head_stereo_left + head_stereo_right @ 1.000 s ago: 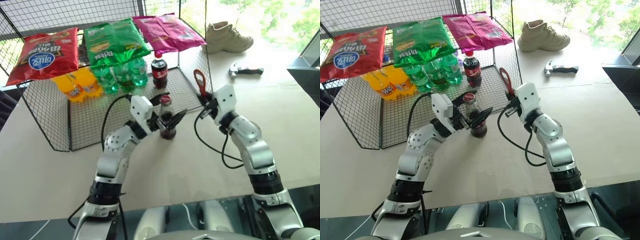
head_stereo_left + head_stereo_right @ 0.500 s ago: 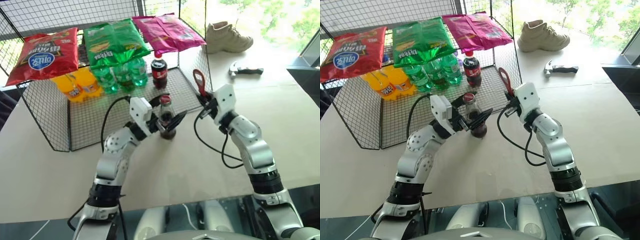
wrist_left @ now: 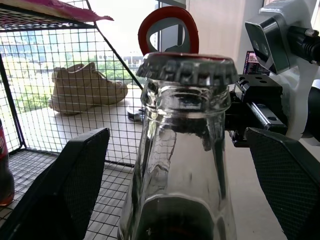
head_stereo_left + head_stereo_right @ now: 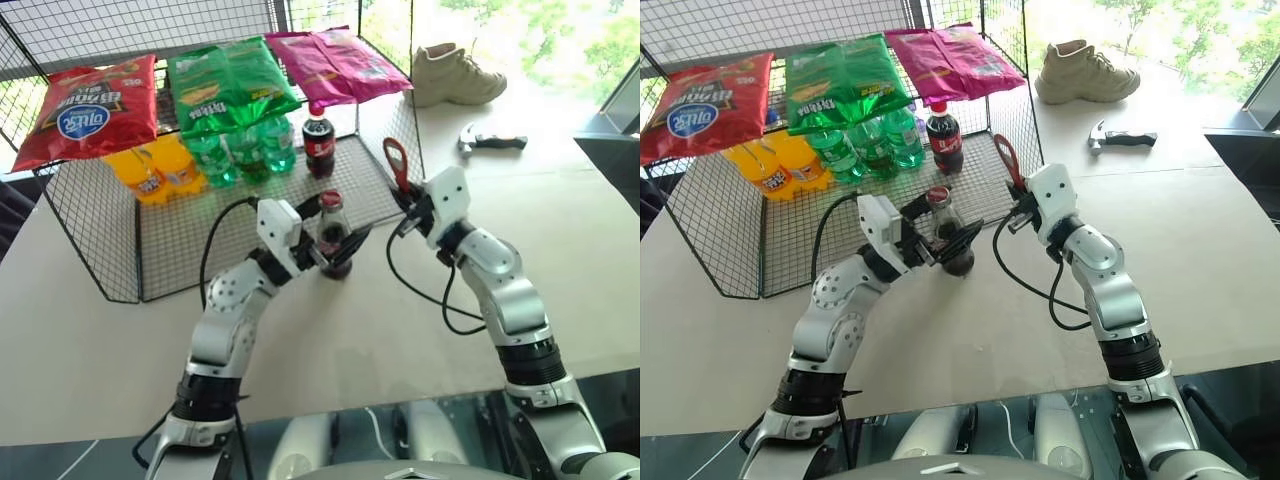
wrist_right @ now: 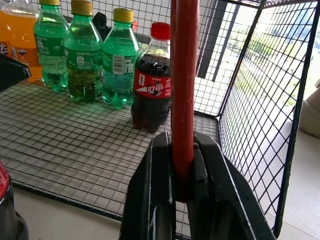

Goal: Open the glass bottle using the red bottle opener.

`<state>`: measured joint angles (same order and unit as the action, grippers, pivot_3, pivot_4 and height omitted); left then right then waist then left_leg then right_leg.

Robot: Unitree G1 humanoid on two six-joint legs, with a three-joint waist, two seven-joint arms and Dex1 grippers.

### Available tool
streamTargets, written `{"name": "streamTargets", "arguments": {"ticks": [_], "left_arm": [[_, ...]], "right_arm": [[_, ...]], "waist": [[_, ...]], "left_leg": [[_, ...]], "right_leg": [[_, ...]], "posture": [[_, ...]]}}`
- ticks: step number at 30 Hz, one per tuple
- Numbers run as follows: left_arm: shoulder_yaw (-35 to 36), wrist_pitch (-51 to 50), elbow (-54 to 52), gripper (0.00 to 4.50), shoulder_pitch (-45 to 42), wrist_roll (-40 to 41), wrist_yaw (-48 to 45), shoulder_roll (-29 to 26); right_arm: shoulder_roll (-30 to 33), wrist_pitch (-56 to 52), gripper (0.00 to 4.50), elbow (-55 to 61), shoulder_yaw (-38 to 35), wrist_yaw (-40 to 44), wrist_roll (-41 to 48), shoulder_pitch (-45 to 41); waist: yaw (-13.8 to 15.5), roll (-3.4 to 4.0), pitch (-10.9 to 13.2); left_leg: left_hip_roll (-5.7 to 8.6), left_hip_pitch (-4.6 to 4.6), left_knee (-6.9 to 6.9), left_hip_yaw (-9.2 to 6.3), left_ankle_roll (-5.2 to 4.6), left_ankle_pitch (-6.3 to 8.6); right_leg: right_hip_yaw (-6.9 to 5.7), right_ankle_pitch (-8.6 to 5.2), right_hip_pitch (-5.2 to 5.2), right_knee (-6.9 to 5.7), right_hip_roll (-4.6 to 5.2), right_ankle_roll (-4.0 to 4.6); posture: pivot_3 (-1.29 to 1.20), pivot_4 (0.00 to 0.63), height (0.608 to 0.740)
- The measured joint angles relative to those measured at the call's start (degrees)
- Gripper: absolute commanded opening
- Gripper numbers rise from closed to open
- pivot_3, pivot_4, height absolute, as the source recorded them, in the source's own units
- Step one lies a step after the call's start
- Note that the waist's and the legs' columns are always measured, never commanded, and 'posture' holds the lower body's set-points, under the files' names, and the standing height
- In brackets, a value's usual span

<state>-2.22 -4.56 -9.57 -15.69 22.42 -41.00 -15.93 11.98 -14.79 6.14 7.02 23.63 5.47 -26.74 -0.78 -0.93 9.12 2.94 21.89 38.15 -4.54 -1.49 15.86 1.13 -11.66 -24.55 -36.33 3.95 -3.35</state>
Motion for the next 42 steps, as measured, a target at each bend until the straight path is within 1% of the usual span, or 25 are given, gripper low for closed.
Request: {"name": "streamTargets", "arguments": {"ticks": [1,2,3,5,11,15,17,18,21,22,23,27,31,34,38,42], "left_arm": [[0.00,0.00,0.00,2.94,0.00,0.13,0.00,0.00],[0.04,0.00,0.00,2.39,0.00,0.17,0.03,0.00],[0.25,0.53,-0.12,2.05,-0.04,0.22,0.07,0.02],[1.14,1.37,-1.26,1.64,-0.23,0.28,0.00,-0.28],[1.04,1.55,-1.26,1.64,-0.11,0.21,-0.01,-0.26],[1.07,1.72,-1.26,1.64,0.03,0.17,0.01,-0.28],[1.04,1.88,-1.26,1.64,0.10,0.10,0.03,-0.27],[1.04,1.88,-1.26,1.64,0.10,0.10,0.03,-0.27],[0.88,2.01,-1.22,1.64,0.08,-0.32,0.09,-0.27],[0.84,2.06,-1.15,1.64,0.03,-0.45,0.10,-0.26],[0.82,2.07,-1.14,1.64,0.02,-0.47,0.08,-0.26],[0.80,2.07,-1.01,1.64,0.09,-0.47,0.03,-0.27],[0.86,2.05,-0.90,1.64,0.10,-0.48,-0.02,-0.29],[0.92,1.88,-0.71,1.64,0.09,-0.48,-0.02,-0.29],[0.99,1.42,-0.17,1.64,0.02,-0.47,-0.01,-0.29],[1.19,1.32,0.03,1.64,-0.02,-0.47,-0.03,-0.30]], "right_arm": [[0.00,0.00,0.00,0.00,0.00,0.00,0.00,0.00],[-0.01,0.00,0.00,0.00,0.01,0.00,0.00,0.00],[-0.01,0.00,0.00,0.00,0.01,0.00,-0.01,0.00],[-0.02,-0.01,0.00,0.00,0.02,-0.01,-0.02,0.00],[0.00,0.00,0.00,0.00,0.47,0.17,-0.27,0.00],[0.83,1.38,0.00,0.02,2.73,1.10,-2.28,-0.06],[2.52,5.53,0.00,0.05,5.87,2.09,-6.37,-0.80],[2.53,5.73,0.00,0.06,5.95,2.12,-6.58,-0.86],[6.77,17.05,0.00,-0.91,11.79,1.56,-16.26,-2.46],[7.14,20.65,0.00,-1.63,13.25,1.06,-18.87,-2.83],[7.16,21.98,0.00,-1.97,13.79,0.64,-19.81,-2.87],[8.32,31.10,0.00,-5.64,14.47,-4.00,-26.39,-3.65],[8.31,37.27,0.00,-9.62,14.47,-8.34,-30.93,-4.66],[7.99,39.80,0.00,-12.15,14.53,-10.15,-33.09,-5.91],[6.97,42.98,0.00,-17.72,14.94,-13.16,-35.96,-8.50],[6.89,45.44,0.00,-22.17,14.98,-15.81,-37.61,-9.87]], "waist": [[0.00,0.00,0.00],[-0.01,0.00,0.00],[-0.01,0.00,0.00],[0.01,0.04,-0.03],[-0.01,0.04,-0.04],[-0.02,0.04,-0.04],[-0.03,0.04,-0.04],[-0.03,0.03,-0.05],[-0.05,0.01,-0.06],[-0.07,0.00,-0.07],[-0.06,0.00,-0.07],[0.06,0.00,-0.08],[0.00,0.00,-0.09],[-0.02,0.00,-0.09],[-0.10,0.00,-0.09],[-0.17,0.03,-0.14]], "left_leg": [[0.00,0.00,0.00,0.00,0.00,0.00],[0.00,0.00,0.00,0.00,0.00,0.00],[0.00,0.00,0.00,0.00,0.00,0.00],[0.00,-0.02,0.00,0.01,0.00,0.00],[0.00,-0.07,0.00,0.00,0.00,0.00],[0.00,-0.07,0.00,0.01,0.00,0.00],[0.00,-0.07,0.00,0.01,0.00,0.00],[0.00,-0.08,0.01,0.01,0.00,0.00],[0.02,-0.09,0.01,0.03,0.00,0.00],[0.01,-0.12,0.01,0.03,0.01,0.00],[0.00,-0.12,0.01,0.03,0.01,0.00],[0.00,-0.24,0.08,-0.02,0.01,0.00],[-0.01,-0.40,0.07,-0.03,0.01,0.00],[-0.02,-0.58,0.06,-0.02,0.01,0.00],[-0.03,-1.13,-0.06,0.03,-0.03,0.02],[-0.07,-1.18,-0.06,0.06,-0.03,0.02]], "right_leg": [[0.00,0.00,0.00,0.00,0.00,0.00],[0.00,0.00,0.00,0.00,0.00,0.00],[0.00,0.00,0.00,0.00,0.00,0.00],[0.00,0.00,0.03,0.01,0.01,0.00],[0.00,0.00,0.06,0.00,-0.01,0.00],[0.00,0.00,0.07,0.00,-0.01,0.00],[0.00,0.00,0.07,0.01,-0.01,0.00],[0.00,0.00,0.08,0.01,-0.02,0.00],[0.00,0.00,0.09,0.02,-0.02,-0.01],[0.00,-0.01,0.11,0.02,-0.03,-0.01],[0.00,-0.01,0.11,0.02,-0.03,0.00],[-0.04,0.00,0.33,0.09,-0.03,0.00],[-0.04,-0.01,0.48,0.09,-0.06,0.00],[-0.03,-0.01,0.67,0.11,-0.07,0.01],[0.02,-0.03,1.14,0.17,-0.10,0.01],[0.09,-0.03,1.16,0.16,-0.16,0.02]], "posture": [[0.00,0.150,0.740],[0.00,0.150,0.740],[0.00,0.150,0.740],[0.00,0.150,0.740],[0.00,0.150,0.740],[0.00,0.150,0.740],[0.00,0.150,0.740],[0.00,0.150,0.740],[0.00,0.150,0.740],[0.00,0.150,0.740],[0.00,0.150,0.740],[0.00,0.150,0.740],[0.00,0.150,0.740],[0.00,0.150,0.740],[0.00,0.150,0.740],[0.00,0.150,0.740]]}}
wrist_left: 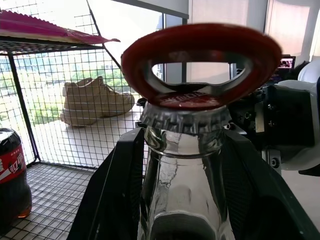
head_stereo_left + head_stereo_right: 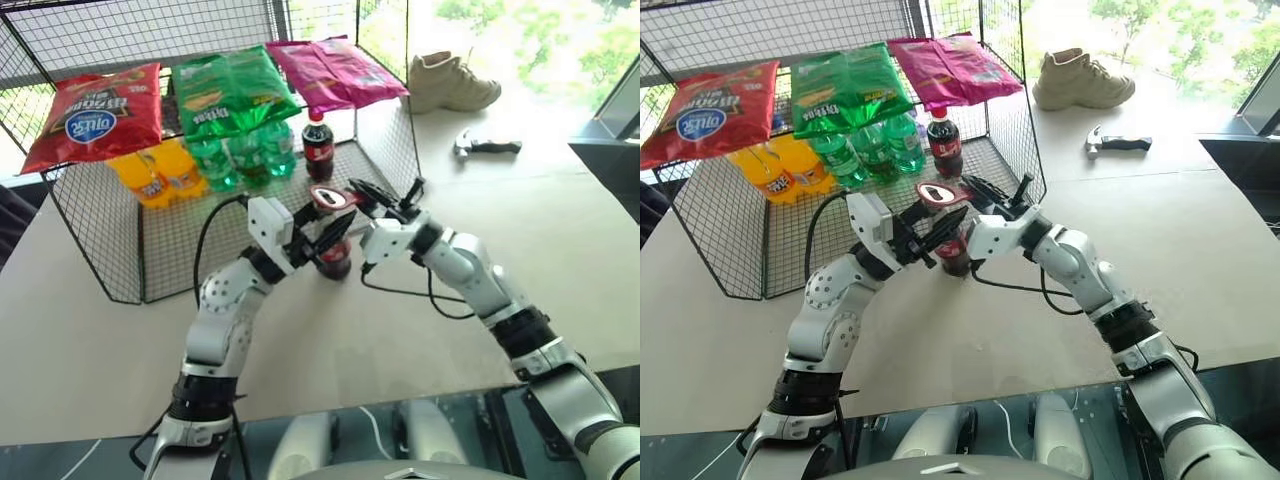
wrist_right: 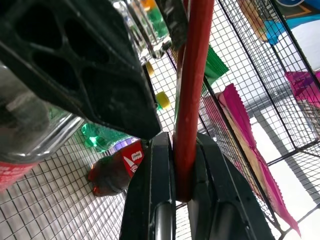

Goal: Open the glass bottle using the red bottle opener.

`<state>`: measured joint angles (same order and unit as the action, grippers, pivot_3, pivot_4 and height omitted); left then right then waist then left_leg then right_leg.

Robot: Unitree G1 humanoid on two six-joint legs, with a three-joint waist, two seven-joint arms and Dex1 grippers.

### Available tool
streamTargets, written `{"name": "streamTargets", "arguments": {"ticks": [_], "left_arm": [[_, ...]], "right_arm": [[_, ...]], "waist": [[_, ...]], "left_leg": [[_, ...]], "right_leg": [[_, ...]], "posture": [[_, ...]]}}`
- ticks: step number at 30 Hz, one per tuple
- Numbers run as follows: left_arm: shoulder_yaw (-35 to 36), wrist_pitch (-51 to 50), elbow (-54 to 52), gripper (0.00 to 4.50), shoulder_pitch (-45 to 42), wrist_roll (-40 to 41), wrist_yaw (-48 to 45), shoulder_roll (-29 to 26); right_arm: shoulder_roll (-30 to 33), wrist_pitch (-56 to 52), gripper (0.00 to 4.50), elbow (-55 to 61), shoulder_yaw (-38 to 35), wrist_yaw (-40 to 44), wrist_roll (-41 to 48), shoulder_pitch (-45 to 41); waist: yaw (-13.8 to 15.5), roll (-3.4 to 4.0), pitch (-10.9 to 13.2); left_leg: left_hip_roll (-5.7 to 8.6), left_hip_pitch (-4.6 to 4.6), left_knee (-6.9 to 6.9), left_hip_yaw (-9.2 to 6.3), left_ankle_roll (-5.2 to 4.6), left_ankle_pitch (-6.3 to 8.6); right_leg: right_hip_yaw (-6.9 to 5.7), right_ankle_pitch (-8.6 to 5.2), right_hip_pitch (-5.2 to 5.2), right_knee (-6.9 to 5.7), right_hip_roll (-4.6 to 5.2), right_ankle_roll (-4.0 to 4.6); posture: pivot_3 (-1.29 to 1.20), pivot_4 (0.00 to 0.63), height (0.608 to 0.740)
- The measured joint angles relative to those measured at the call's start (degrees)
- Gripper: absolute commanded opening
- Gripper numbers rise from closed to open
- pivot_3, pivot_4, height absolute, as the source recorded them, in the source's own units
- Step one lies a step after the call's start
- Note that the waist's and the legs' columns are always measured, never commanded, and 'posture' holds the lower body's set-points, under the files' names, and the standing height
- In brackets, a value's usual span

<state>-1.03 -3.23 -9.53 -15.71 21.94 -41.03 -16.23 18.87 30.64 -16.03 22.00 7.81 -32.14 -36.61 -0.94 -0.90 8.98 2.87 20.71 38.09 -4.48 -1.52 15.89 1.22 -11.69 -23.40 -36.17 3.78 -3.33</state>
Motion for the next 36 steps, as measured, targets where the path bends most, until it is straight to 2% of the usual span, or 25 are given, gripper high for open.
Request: {"name": "streamTargets", "arguments": {"ticks": [14,29,36], "left_arm": [[0.33,-0.29,0.07,1.64,-0.05,-0.43,-0.06,-0.26],[1.04,-0.31,0.11,1.64,0.20,-0.36,-0.45,-0.36],[1.01,-0.30,0.11,1.64,0.21,-0.36,-0.61,-0.34]], "right_arm": [[0.90,5.28,0.00,-5.66,0.36,-4.56,-3.13,-0.40],[-2.35,8.62,0.00,-10.97,0.80,-4.49,-2.48,-2.75],[-1.10,9.94,0.00,-11.51,0.82,-4.27,-2.49,-3.42]], "waist": [[-0.04,0.19,-0.38],[-0.11,0.22,-0.40],[-0.10,0.23,-0.40]], "left_leg": [[-0.03,-0.04,-0.02,0.05,-0.02,0.01],[-0.07,-0.08,-0.05,0.04,-0.12,0.07],[-0.06,-0.08,-0.06,0.02,-0.16,0.09]], "right_leg": [[0.10,0.00,0.02,0.01,-0.05,0.00],[0.12,0.00,0.06,0.06,-0.09,0.01],[0.11,-0.01,0.06,0.08,-0.09,0.01]], "posture": [[0.00,0.150,0.740],[0.00,0.150,0.740],[0.00,0.150,0.740]]}}
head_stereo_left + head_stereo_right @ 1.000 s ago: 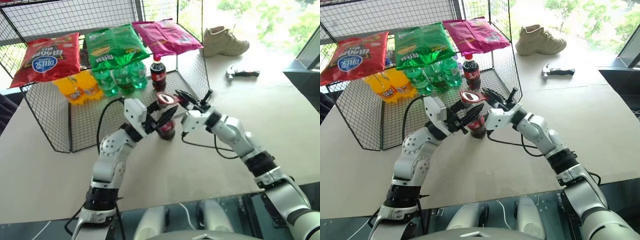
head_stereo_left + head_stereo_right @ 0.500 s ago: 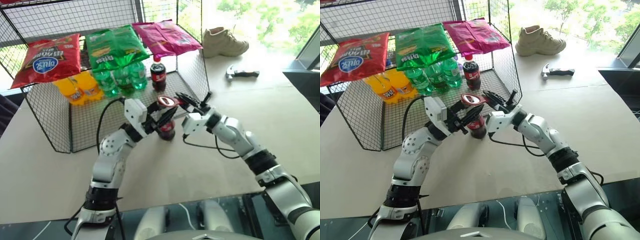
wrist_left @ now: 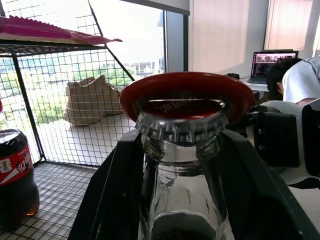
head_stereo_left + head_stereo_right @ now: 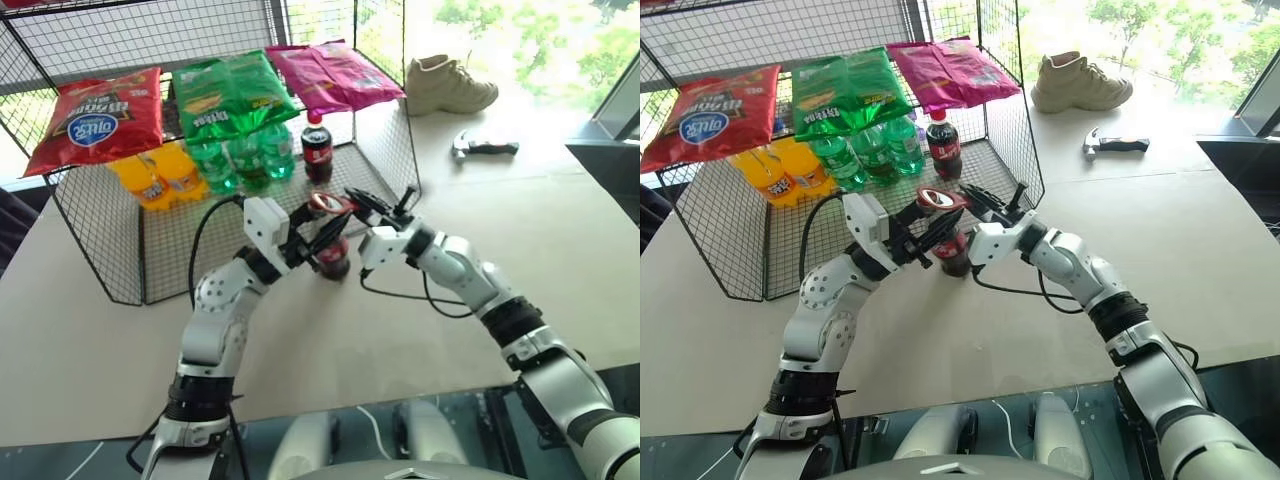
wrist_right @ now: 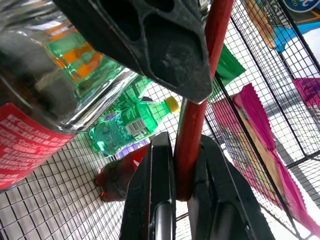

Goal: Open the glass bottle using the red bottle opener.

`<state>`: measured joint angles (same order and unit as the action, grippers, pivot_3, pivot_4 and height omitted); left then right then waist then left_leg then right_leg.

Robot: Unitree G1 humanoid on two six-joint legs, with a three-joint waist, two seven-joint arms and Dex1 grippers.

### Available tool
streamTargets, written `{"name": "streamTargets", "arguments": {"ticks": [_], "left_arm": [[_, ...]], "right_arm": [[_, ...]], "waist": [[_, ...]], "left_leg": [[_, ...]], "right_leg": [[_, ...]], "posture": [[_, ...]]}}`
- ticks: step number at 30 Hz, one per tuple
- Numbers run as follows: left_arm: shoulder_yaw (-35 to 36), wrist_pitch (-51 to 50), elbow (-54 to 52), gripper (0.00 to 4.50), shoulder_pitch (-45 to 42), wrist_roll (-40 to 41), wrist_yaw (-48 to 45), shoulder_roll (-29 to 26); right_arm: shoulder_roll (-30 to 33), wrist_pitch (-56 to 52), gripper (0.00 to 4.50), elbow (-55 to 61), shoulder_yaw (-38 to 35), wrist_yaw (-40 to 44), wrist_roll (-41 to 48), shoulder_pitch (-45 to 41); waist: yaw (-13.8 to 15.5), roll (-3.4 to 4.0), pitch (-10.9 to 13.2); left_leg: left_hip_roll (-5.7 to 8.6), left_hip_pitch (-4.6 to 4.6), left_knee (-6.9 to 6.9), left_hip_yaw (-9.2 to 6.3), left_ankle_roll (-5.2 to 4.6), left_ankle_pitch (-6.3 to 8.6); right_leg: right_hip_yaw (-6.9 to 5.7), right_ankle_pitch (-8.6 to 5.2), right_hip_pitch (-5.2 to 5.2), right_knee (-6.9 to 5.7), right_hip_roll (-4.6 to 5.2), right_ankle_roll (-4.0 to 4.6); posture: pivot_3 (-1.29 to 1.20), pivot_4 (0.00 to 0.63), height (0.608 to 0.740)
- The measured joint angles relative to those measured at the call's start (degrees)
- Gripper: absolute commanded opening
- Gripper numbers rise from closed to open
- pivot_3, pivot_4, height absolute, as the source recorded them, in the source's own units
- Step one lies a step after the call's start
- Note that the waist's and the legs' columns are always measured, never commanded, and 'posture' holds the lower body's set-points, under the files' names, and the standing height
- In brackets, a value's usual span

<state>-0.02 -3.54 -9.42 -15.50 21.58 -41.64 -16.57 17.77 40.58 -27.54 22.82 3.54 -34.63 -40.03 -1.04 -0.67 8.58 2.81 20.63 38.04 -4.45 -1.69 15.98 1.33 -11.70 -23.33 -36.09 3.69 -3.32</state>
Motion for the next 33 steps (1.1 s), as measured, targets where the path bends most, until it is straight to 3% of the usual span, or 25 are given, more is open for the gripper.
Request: {"name": "streamTargets", "arguments": {"ticks": [10,33], "left_arm": [[-0.37,0.22,0.03,1.64,-0.17,0.00,-0.40,0.71],[-0.51,0.50,0.05,1.64,-0.57,0.54,-0.36,1.18]], "right_arm": [[6.51,3.61,0.00,-0.52,1.12,2.56,-1.98,-6.54],[9.57,7.91,0.00,-4.75,1.68,1.08,-5.92,-13.28]], "waist": [[0.11,0.00,0.02],[0.44,-0.01,0.13]], "left_leg": [[0.01,0.08,-0.17,-0.02,0.14,-0.08],[0.04,0.17,-0.36,-0.06,0.17,-0.10]], "right_leg": [[-0.02,0.00,-0.03,0.21,0.01,0.00],[-0.05,0.00,-0.12,0.27,0.07,0.01]], "posture": [[0.00,0.150,0.740],[0.00,0.150,0.740]]}}
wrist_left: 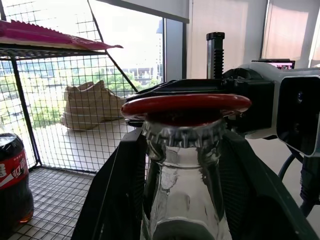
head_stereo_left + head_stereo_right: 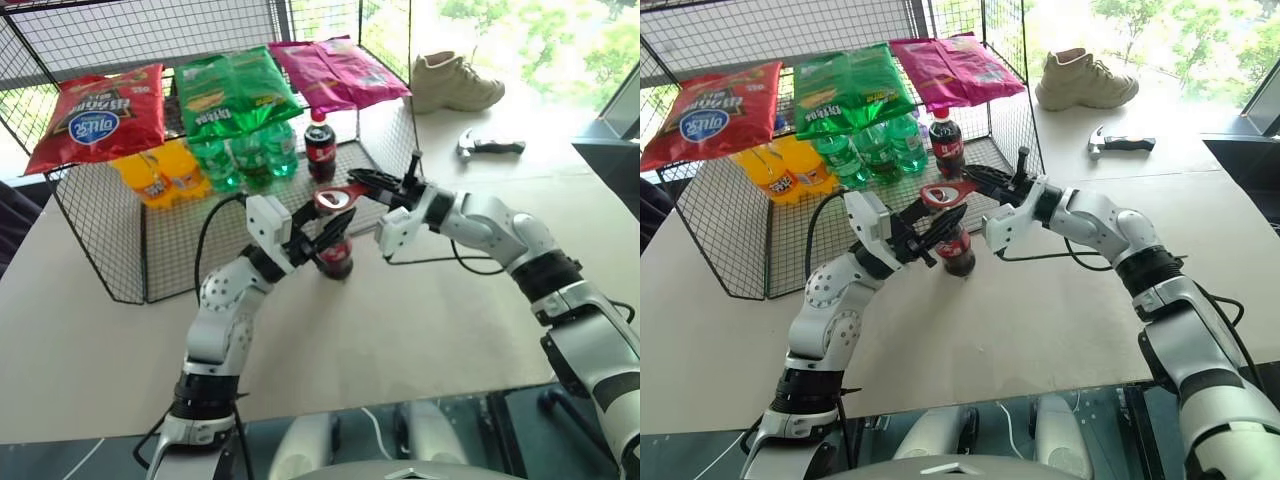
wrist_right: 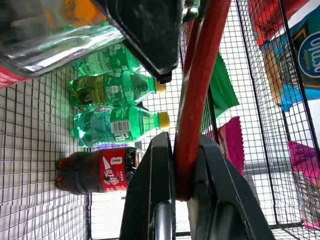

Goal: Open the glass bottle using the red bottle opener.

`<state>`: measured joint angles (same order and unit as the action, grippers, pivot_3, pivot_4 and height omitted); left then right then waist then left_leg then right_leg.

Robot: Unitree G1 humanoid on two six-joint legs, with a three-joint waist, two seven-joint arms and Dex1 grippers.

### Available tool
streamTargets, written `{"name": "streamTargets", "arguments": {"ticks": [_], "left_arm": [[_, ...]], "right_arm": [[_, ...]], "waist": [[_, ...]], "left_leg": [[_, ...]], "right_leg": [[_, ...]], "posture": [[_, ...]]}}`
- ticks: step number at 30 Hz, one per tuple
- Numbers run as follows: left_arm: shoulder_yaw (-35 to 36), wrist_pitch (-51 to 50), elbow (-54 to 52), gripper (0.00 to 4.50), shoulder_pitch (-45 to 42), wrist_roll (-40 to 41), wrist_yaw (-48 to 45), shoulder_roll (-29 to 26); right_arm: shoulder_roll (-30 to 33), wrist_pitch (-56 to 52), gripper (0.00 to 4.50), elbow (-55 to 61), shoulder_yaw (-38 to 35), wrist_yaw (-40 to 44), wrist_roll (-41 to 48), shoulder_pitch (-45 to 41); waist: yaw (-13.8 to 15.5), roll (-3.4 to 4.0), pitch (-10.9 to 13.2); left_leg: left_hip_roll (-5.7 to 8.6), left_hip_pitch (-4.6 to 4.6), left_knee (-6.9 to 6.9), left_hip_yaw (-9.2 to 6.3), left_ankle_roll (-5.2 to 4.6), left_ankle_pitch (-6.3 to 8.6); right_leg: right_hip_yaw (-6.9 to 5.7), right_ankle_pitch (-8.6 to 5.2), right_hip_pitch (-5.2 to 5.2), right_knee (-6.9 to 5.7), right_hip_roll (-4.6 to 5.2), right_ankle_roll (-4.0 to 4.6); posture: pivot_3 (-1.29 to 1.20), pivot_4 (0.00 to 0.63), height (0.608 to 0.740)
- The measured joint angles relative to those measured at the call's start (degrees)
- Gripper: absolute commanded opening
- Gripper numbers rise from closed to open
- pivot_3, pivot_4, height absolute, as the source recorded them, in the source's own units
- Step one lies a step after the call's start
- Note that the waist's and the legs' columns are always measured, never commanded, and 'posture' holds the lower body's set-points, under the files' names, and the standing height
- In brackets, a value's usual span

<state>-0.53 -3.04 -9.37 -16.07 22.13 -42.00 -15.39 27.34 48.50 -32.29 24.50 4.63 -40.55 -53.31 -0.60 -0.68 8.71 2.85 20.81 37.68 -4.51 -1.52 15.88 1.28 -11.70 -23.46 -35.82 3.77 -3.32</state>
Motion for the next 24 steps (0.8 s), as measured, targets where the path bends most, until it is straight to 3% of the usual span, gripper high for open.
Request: {"name": "streamTargets", "arguments": {"ticks": [7,24], "left_arm": [[-0.27,0.01,-0.01,1.64,-0.19,0.05,0.20,0.11],[-0.03,-0.05,-0.85,1.64,0.45,0.49,0.07,-0.23]], "right_arm": [[2.91,0.35,0.00,-0.94,-0.47,-3.86,-3.51,-4.00],[2.02,0.33,0.00,-0.38,-0.90,-9.07,-3.88,-4.47]], "waist": [[-0.21,0.00,0.00],[-0.29,0.00,0.01]], "left_leg": [[0.00,-0.04,-0.24,0.05,0.02,-0.01],[-0.02,0.00,-0.36,0.11,0.03,-0.01]], "right_leg": [[0.04,0.00,-0.08,0.06,0.00,0.01],[0.11,-0.01,-0.18,0.10,0.01,0.01]], "posture": [[0.00,0.150,0.740],[0.00,0.150,0.740]]}}
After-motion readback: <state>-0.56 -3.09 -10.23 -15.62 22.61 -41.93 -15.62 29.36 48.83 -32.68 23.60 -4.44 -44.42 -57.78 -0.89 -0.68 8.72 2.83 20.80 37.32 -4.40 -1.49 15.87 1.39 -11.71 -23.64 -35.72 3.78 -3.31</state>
